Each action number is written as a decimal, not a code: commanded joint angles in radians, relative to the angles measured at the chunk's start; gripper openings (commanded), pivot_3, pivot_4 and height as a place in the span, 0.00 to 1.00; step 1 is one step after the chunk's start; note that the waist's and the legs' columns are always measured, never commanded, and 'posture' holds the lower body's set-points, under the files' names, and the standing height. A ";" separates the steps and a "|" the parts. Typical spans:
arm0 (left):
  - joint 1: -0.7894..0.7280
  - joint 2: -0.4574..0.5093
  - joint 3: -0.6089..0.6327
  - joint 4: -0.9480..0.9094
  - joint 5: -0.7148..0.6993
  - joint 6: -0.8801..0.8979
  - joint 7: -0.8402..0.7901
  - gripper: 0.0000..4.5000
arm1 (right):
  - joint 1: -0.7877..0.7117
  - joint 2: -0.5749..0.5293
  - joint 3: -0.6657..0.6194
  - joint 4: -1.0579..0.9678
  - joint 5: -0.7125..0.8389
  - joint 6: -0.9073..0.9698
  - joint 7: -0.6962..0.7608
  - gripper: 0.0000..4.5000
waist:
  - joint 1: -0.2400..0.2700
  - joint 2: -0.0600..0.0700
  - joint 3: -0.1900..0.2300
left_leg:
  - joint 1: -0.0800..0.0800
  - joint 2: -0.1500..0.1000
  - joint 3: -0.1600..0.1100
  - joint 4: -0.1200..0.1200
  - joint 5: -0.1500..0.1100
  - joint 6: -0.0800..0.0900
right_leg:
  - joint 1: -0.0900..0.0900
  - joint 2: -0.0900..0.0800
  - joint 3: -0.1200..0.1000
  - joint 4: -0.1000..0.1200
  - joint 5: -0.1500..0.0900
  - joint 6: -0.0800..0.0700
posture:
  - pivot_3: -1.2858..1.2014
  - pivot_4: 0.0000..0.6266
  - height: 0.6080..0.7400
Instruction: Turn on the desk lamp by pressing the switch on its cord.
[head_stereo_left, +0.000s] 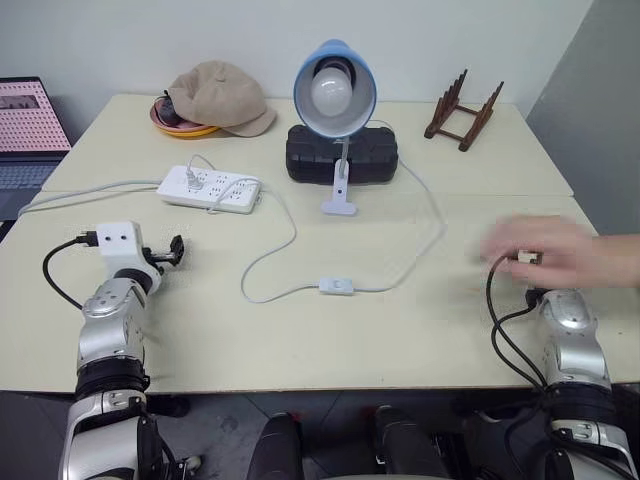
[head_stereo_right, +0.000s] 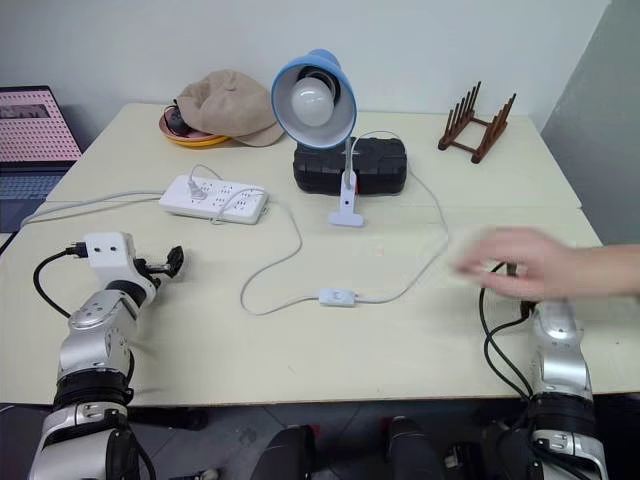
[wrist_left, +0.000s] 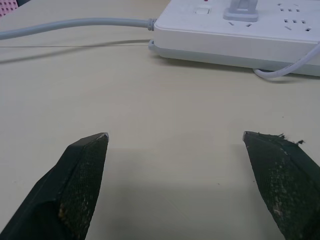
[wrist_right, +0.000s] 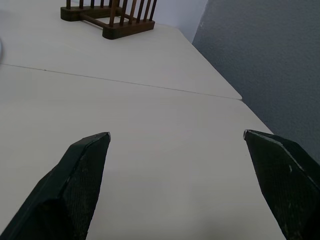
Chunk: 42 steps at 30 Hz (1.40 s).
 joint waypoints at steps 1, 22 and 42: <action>-0.006 0.030 0.002 -0.022 -0.003 0.004 -0.036 1.00 | 0.002 -0.010 -0.018 -0.056 0.009 -0.006 -0.004 0.99 | 0.000 0.000 0.000 | 0.000 0.000 0.000 0.000 0.000 0.000 | 0.000 0.000 0.000 0.000 0.000 0.000 | 0.52 0.24 1.00; -0.121 0.292 -0.414 -0.475 -0.079 0.233 -0.905 1.00 | 0.250 -0.337 0.154 -0.633 0.436 0.441 0.728 0.99 | 0.004 0.002 0.001 | 0.000 0.000 0.000 0.000 0.000 0.000 | 0.001 0.000 0.000 -0.001 -0.005 -0.006 | 0.52 0.24 1.00; -0.305 0.003 -0.668 -0.100 0.148 -0.149 -1.052 1.00 | 0.361 -0.283 0.176 -0.839 0.479 0.562 0.636 0.99 | 0.007 0.002 0.001 | -0.002 0.000 -0.001 0.002 0.000 0.000 | 0.000 0.000 0.000 0.000 -0.004 -0.004 | 0.52 0.24 1.00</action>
